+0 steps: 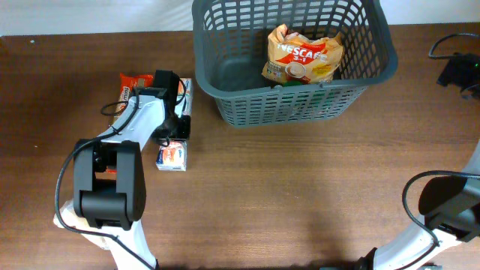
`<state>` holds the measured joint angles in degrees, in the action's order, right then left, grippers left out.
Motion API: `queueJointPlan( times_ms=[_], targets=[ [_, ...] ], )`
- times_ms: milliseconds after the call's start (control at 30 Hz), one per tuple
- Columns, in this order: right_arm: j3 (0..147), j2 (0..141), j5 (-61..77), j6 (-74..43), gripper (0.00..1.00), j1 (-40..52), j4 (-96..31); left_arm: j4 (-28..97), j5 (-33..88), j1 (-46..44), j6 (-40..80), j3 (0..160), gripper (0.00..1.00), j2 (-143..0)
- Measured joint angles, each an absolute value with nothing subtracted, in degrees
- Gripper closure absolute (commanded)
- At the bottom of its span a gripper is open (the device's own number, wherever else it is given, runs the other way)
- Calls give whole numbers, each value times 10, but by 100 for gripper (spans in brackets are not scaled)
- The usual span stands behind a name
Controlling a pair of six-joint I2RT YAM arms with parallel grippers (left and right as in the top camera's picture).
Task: Pack container
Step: 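Lower the left gripper and grasp the tissue multipack, then lift the tissue multipack and place it upright in the basket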
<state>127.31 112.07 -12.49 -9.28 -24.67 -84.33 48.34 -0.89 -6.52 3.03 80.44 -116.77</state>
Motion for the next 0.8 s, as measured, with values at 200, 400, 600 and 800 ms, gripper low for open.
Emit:
queueJointPlan(
  times_ms=[200, 400, 600, 800],
  targets=[
    [1273, 1121, -125, -92, 1, -247, -843, 487, -10, -66, 29, 814, 98, -1164],
    [1273, 1121, -125, -92, 1, -247, -843, 511, -9, -55, 33, 886, 98, -1167],
    [1273, 1121, -125, -92, 1, -247, -843, 510, -9, -3, 54, 1012, 98, -1125],
    [1273, 1121, -125, -93, 1, -247, -843, 494, 17, -4, 40, 1195, 98, -1031]
  ],
)
